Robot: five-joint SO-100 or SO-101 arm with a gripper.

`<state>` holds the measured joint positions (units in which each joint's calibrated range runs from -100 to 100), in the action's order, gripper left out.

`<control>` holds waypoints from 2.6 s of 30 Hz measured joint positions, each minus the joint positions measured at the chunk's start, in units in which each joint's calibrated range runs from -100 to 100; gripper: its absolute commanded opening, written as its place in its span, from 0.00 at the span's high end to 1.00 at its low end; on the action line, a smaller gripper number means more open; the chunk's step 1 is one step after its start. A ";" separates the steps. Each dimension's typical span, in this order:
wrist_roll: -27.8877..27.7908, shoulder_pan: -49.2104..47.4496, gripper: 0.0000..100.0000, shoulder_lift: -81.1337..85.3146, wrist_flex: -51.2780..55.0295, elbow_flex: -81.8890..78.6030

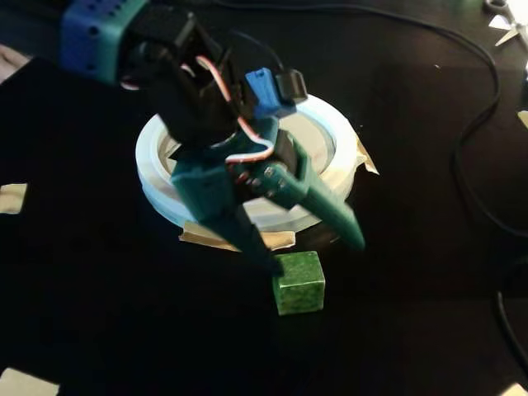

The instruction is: Pick up the square block and drop it in corresponding square shaped hole

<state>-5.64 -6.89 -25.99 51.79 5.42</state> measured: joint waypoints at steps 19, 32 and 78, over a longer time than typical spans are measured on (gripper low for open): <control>-1.22 -1.00 0.32 -4.90 7.95 7.13; -1.51 -1.00 0.33 -5.71 24.44 18.74; -11.28 -3.20 0.33 -18.37 25.12 26.65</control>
<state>-16.92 -10.09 -44.36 76.92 32.06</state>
